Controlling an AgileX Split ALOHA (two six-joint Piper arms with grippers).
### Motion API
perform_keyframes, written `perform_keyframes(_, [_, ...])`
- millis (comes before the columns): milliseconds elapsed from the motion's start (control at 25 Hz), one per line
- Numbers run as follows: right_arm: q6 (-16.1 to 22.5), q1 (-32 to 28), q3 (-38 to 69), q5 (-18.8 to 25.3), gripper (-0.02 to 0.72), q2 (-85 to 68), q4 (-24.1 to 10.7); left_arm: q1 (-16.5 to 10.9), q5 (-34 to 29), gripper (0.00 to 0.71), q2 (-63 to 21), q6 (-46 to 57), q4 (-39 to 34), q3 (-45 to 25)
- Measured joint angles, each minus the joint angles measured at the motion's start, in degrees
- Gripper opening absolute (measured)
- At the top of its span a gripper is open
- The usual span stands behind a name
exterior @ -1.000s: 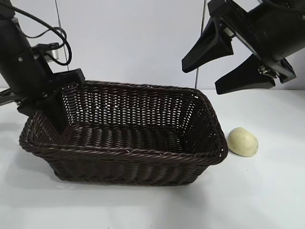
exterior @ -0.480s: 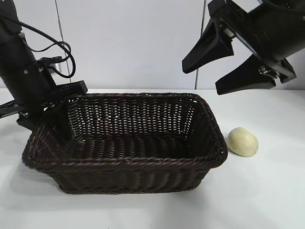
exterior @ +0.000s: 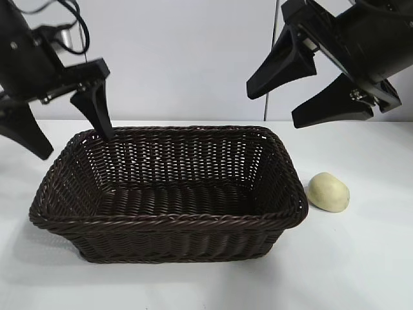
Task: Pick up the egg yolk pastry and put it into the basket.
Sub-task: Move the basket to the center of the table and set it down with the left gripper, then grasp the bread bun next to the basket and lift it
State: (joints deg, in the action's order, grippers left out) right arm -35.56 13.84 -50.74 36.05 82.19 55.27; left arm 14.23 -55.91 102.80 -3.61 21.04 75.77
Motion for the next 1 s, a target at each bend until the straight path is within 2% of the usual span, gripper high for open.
perform_keyframes(560, [0.0, 0.0, 0.0, 0.0, 0.54, 0.0, 0.0, 0.0, -1.2, 0.629, -2.1, 0.1, -3.9, 6.6])
perform_keyframes(880, [0.0, 0.0, 0.0, 0.0, 0.54, 0.0, 0.0, -0.1, -3.4, 0.629, -2.1, 0.4, -15.7, 7.2])
perform_keyframes(1000, [0.0, 0.0, 0.0, 0.0, 0.54, 0.0, 0.0, -1.5, -4.3, 0.629, -2.1, 1.0, -16.8, 7.2])
